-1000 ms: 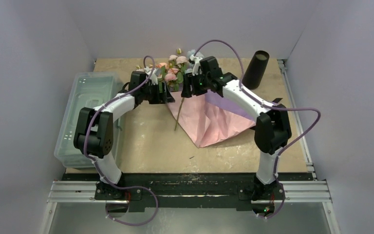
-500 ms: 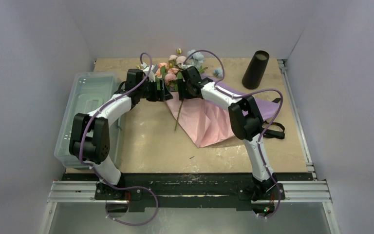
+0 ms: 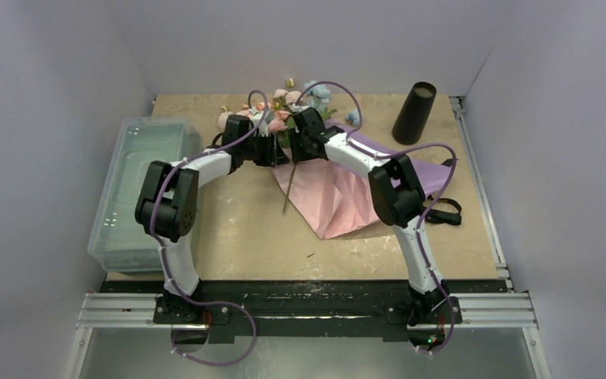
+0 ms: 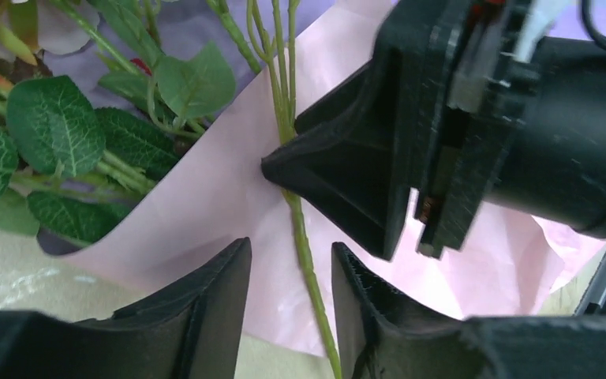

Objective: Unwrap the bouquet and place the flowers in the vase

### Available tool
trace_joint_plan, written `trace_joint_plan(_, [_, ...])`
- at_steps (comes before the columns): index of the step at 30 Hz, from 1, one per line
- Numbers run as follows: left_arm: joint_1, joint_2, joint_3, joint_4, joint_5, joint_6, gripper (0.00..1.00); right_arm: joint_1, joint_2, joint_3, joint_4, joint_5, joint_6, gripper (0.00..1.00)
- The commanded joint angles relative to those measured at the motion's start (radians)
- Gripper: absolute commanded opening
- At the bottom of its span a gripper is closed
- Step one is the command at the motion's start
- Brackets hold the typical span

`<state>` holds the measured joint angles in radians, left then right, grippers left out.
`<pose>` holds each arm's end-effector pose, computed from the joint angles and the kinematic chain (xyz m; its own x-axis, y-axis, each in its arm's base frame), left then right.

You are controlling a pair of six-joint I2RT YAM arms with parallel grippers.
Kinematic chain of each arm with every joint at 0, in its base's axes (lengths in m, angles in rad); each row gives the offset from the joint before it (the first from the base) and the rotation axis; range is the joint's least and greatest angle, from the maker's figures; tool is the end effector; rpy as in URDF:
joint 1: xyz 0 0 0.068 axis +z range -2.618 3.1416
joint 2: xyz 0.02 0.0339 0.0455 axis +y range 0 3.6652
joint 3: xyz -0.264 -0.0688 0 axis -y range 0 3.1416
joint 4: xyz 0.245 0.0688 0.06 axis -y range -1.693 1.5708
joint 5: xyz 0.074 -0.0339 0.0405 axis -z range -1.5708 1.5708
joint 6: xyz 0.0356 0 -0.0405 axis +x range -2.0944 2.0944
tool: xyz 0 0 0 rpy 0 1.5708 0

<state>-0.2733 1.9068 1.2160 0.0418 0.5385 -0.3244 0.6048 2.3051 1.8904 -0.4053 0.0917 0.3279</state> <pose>0.3970 -0.1302 0.1897 -0.7509 -0.0737 -0.6563 0.4070 0.7310 -0.5477 0.4296 0.2930 0.1856 -0.7352 -0.1183 -0.6674 -0.2937 0.9430 0.1563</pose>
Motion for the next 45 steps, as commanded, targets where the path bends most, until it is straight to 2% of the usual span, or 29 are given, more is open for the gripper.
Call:
trace_joint_plan(1, [-0.005, 0.077, 0.061, 0.057, -0.003, -0.04, 0.37, 0.001, -0.022, 0.021, -0.003, 0.005, -0.032, 0.43])
trace_joint_plan(6, [0.0, 0.142, 0.086, -0.083, -0.093, 0.032, 0.28, 0.0, 0.018, 0.067, -0.061, 0.087, -0.111, 0.44])
trace_joint_plan(11, [0.0, 0.193, 0.133, -0.192, -0.161, 0.08, 0.24, -0.019, 0.031, 0.101, -0.146, 0.137, -0.266, 0.45])
trace_joint_plan(17, [0.003, 0.211, 0.162, -0.254, -0.217, 0.131, 0.22, -0.131, -0.032, 0.063, -0.211, 0.021, -0.443, 0.45])
trace_joint_plan(23, [0.003, 0.226, 0.19, -0.287, -0.231, 0.156, 0.22, -0.221, -0.072, 0.012, -0.23, -0.033, -0.628, 0.46])
trace_joint_plan(31, [0.002, 0.231, 0.214, -0.295, -0.221, 0.177, 0.22, -0.266, -0.091, 0.042, -0.269, -0.158, -0.79, 0.52])
trace_joint_plan(35, [0.0, 0.215, 0.22, -0.295, -0.217, 0.199, 0.24, -0.267, -0.161, 0.018, -0.292, -0.318, -0.843, 0.6])
trace_joint_plan(40, [0.0, 0.195, 0.227, -0.303, -0.194, 0.223, 0.28, -0.267, -0.226, -0.009, -0.255, -0.356, -0.899, 0.71])
trace_joint_plan(43, [0.0, 0.171, 0.222, -0.281, -0.15, 0.225, 0.45, -0.266, -0.209, -0.004, -0.246, -0.308, -0.911, 0.79])
trace_joint_plan(45, [0.0, 0.154, 0.22, -0.266, -0.118, 0.229, 0.53, -0.265, -0.169, 0.064, -0.304, -0.348, -0.906, 0.8])
